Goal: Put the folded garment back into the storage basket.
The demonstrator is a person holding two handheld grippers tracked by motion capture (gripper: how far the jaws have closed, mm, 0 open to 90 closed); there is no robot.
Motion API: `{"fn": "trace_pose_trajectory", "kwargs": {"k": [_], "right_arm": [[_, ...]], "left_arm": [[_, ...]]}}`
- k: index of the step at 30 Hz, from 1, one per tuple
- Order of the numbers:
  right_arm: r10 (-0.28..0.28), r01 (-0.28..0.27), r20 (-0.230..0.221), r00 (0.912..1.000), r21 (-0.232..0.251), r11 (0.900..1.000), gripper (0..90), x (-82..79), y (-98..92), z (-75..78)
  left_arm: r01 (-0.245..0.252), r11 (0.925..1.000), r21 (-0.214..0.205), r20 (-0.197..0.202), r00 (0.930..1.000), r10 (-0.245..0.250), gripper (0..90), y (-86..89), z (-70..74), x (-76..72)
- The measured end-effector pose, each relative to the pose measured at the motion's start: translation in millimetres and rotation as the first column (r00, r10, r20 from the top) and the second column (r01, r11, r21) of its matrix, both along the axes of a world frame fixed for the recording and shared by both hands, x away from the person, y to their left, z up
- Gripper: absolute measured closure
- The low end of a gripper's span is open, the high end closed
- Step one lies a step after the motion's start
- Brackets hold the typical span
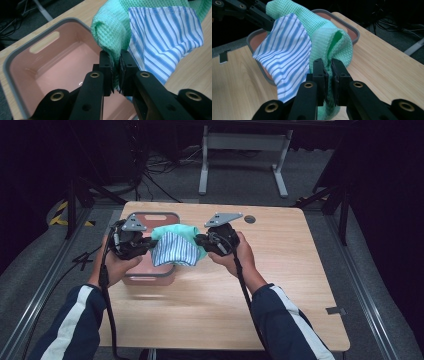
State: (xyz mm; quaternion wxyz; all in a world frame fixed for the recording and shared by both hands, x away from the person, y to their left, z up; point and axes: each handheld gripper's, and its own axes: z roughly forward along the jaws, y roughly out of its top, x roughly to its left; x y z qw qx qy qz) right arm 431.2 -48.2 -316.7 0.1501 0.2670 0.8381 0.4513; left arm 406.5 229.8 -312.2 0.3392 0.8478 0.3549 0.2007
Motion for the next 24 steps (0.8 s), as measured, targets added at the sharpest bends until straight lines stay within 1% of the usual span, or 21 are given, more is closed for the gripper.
{"fn": "trace_pose_trajectory", "kwargs": {"k": [1, 2, 3, 4, 6, 7, 8, 9, 12, 13, 14, 16, 17, 20, 22, 24], "right_arm": [[0.002, -0.002, -0.001, 1.0000, 0.002, 1.0000, 82.8, 0.4, 2.7, 0.6], [0.006, -0.006, -0.001, 1.0000, 0.003, 1.0000, 82.8, 1.2, 6.1, 1.4], [0.008, -0.008, 0.001, 1.0000, 0.002, 1.0000, 82.8, 1.8, 10.1, 1.9], [0.008, -0.008, 0.001, 1.0000, 0.002, 1.0000, 82.8, 1.8, 10.1, 1.9], [0.021, -0.021, 0.007, 0.9997, 0.000, 0.9998, 82.8, 3.1, 19.5, 2.7], [0.026, -0.026, 0.006, 0.9996, 0.003, 0.9997, 82.8, 3.9, 22.9, 2.7], [0.030, -0.030, 0.004, 0.9995, 0.004, 0.9995, 82.8, 5.3, 27.0, 1.9], [0.034, -0.034, 0.001, 0.9994, 0.002, 0.9994, 82.8, 6.2, 30.2, 0.9], [0.044, -0.044, -0.004, 0.9990, 0.007, 0.9990, 82.8, 8.7, 38.2, -0.7], [0.048, -0.048, -0.007, 0.9988, 0.010, 0.9988, 82.8, 9.5, 41.4, -0.8], [0.050, -0.050, -0.007, 0.9987, 0.007, 0.9987, 82.8, 10.3, 43.6, -0.7], [0.056, -0.055, -0.009, 0.9984, 0.010, 0.9984, 82.8, 12.0, 47.8, -0.1], [0.059, -0.059, -0.011, 0.9982, 0.011, 0.9982, 82.8, 12.6, 50.6, -0.1], [0.062, -0.062, -0.014, 0.9980, 0.006, 0.9980, 82.8, 13.4, 55.4, -0.6], [0.066, -0.066, -0.017, 0.9976, 0.005, 0.9978, 82.8, 15.1, 62.8, -2.7], [0.073, -0.073, -0.024, 0.9970, 0.006, 0.9973, 82.8, 15.5, 68.1, -5.6]], "left_arm": [[-0.012, 0.9999, -0.003, -0.009, 0.9999, 0.012, 82.5, 1.7, 0.2, -0.5], [-0.010, 0.9999, 0.007, 0.003, 0.9999, 0.010, 82.5, 4.4, 0.7, 0.2], [-0.010, 0.9999, 0.007, 0.003, 0.9999, 0.010, 82.5, 4.4, 0.7, 0.2], [-0.021, 0.9998, 0.006, -0.003, 0.9998, 0.021, 82.5, 7.0, 0.7, -0.4], [-0.033, 0.9995, 0.003, -0.003, 0.9995, 0.033, 82.5, 11.6, 0.2, -0.2], [-0.040, 0.9991, 0.010, -0.002, 0.9992, 0.041, 82.5, 14.7, -0.2, 0.4], [-0.046, 0.9990, 0.004, -0.004, 0.9990, 0.046, 82.5, 17.0, -1.1, 0.7], [-0.046, 0.9989, 0.006, 0.004, 0.9989, 0.046, 82.5, 19.4, -1.7, 1.6], [-0.064, 0.9979, 0.007, -0.008, 0.9979, 0.064, 82.5, 26.3, -2.5, 0.6], [-0.068, 0.9977, 0.003, -0.003, 0.9977, 0.068, 82.5, 28.0, -2.7, 0.5], [-0.076, 0.9971, 0.003, -0.011, 0.9970, 0.076, 82.5, 29.6, -2.4, -0.5], [-0.077, 0.9970, 0.010, -0.008, 0.9970, 0.077, 82.5, 31.3, -2.0, -0.7], [-0.079, 0.9966, 0.022, -0.004, 0.9968, 0.079, 82.5, 34.6, -1.4, -0.5], [-0.085, 0.9963, 0.016, -0.005, 0.9964, 0.085, 82.6, 38.2, -0.6, -0.8], [-0.089, 0.9957, 0.026, -0.006, 0.9960, 0.089, 82.6, 42.9, -0.2, -0.5], [-0.099, 0.9945, 0.031, -0.010, 0.9950, 0.100, 82.6, 46.3, -2.8, 2.2]]}}
